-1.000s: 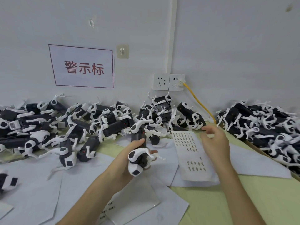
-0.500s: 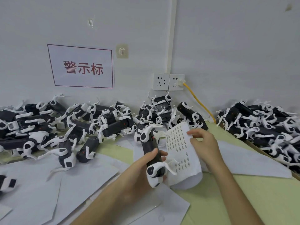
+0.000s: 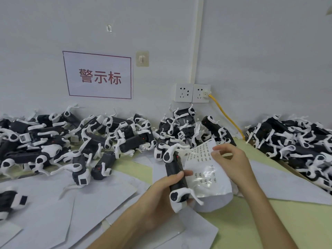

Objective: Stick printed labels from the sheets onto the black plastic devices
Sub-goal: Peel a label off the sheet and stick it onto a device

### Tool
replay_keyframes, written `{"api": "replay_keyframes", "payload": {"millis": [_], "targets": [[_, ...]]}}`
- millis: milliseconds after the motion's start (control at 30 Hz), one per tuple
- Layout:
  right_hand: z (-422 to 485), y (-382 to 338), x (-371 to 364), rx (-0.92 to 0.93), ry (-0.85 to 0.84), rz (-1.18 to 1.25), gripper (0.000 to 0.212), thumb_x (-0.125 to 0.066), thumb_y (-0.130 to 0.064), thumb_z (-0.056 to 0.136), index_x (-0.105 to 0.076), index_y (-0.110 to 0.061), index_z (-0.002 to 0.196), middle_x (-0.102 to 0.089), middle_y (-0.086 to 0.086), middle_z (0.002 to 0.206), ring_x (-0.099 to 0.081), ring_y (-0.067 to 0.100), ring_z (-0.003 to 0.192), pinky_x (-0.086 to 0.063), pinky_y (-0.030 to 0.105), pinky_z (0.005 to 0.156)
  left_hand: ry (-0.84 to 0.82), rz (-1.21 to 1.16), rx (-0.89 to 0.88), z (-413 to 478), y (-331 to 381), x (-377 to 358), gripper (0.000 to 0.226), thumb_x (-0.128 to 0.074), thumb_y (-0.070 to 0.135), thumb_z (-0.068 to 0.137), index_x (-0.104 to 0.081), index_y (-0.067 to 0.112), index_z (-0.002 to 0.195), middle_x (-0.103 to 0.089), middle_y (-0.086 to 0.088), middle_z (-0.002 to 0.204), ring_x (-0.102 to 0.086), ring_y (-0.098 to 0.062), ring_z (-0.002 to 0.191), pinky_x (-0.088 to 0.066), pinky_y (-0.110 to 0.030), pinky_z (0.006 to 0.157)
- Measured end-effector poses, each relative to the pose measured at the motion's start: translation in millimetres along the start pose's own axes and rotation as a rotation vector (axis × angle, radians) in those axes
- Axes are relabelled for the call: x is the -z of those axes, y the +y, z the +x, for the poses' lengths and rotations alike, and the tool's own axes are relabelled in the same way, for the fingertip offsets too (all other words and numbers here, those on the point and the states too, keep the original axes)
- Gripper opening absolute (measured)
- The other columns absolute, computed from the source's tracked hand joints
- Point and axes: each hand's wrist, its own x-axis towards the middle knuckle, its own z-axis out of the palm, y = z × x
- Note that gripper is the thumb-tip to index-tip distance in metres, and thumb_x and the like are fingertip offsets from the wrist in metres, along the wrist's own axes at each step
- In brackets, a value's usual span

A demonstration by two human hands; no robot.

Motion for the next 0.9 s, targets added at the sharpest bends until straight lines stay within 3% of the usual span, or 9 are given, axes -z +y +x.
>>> {"api": "replay_keyframes", "payload": {"millis": [100, 167, 267, 333, 467, 633, 900], "targets": [[-6.4, -11.8, -0.3, 0.196, 0.015, -0.212, 0.023, -0.081, -0.013, 0.082, -0.071, -0.032, 0.093, -0.058, -0.009, 0.096, -0.053, 0.002, 0.082, -0.038, 0.009, 0.068, 0.002, 0.044, -0.027, -0.7, 2.0, 0.9, 0.045, -0.076, 0.035, 0.078, -0.076, 0.014, 0.118, -0.075, -0.005, 0.097, -0.072, -0.017, 0.075, -0.056, -0.025, 0.063], [-12.7, -20.9, -0.9, 0.311, -0.055, -0.241, 0.023, -0.081, -0.012, 0.08, -0.074, -0.033, 0.088, -0.06, -0.015, 0.088, -0.052, 0.002, 0.084, -0.038, 0.01, 0.072, 0.01, 0.098, -0.04, -1.2, 1.8, -0.4, 0.048, -0.078, 0.037, 0.074, -0.077, 0.018, 0.118, -0.076, -0.006, 0.108, -0.074, -0.017, 0.089, -0.057, -0.026, 0.073], [-21.6, -29.4, -2.7, 0.339, -0.271, -0.166, 0.02, -0.085, -0.016, 0.078, -0.076, -0.033, 0.083, -0.064, -0.019, 0.087, -0.056, 0.008, 0.082, -0.045, 0.014, 0.072, 0.04, 0.115, -0.04, -3.2, 4.2, -4.7, 0.047, -0.074, 0.035, 0.078, -0.076, 0.017, 0.121, -0.072, -0.015, 0.124, -0.07, -0.027, 0.113, -0.057, -0.035, 0.091], [-24.9, -31.8, -4.5, 0.333, -0.367, -0.185, 0.02, -0.089, -0.02, 0.074, -0.077, -0.033, 0.083, -0.064, -0.016, 0.087, -0.057, 0.011, 0.083, -0.046, 0.02, 0.074, 0.058, 0.117, -0.048, -3.9, 6.0, -4.5, 0.047, -0.074, 0.033, 0.081, -0.074, 0.014, 0.124, -0.07, -0.018, 0.127, -0.068, -0.031, 0.116, -0.053, -0.037, 0.098], [-25.6, -33.5, -4.9, 0.305, -0.437, -0.213, 0.028, -0.091, -0.017, 0.071, -0.078, -0.038, 0.085, -0.066, -0.012, 0.092, -0.06, 0.011, 0.085, -0.047, 0.02, 0.076, 0.046, 0.058, -0.063, -3.5, 8.9, -5.5, 0.041, -0.068, 0.033, 0.085, -0.075, 0.014, 0.121, -0.07, -0.015, 0.123, -0.068, -0.024, 0.104, -0.056, -0.027, 0.08], [-26.2, -32.7, -9.5, 0.297, -0.446, -0.217, 0.028, -0.089, -0.014, 0.073, -0.08, -0.038, 0.086, -0.066, -0.013, 0.092, -0.063, 0.011, 0.085, -0.048, 0.019, 0.077, 0.081, -0.001, -0.072, -1.8, 10.2, -0.5, 0.046, -0.073, 0.031, 0.086, -0.07, 0.012, 0.128, -0.07, -0.013, 0.13, -0.069, -0.025, 0.113, -0.051, -0.033, 0.094], [-29.4, -30.4, -19.7, 0.339, -0.386, -0.123, 0.026, -0.089, -0.004, 0.069, -0.073, -0.025, 0.072, -0.066, -0.01, 0.081, -0.063, 0.016, 0.08, -0.05, 0.033, 0.075, 0.077, 0.018, -0.077, 0.7, 10.7, 2.1, 0.049, -0.064, 0.034, 0.086, -0.068, 0.012, 0.129, -0.071, -0.01, 0.129, -0.072, -0.02, 0.107, -0.056, -0.027, 0.083]]}}
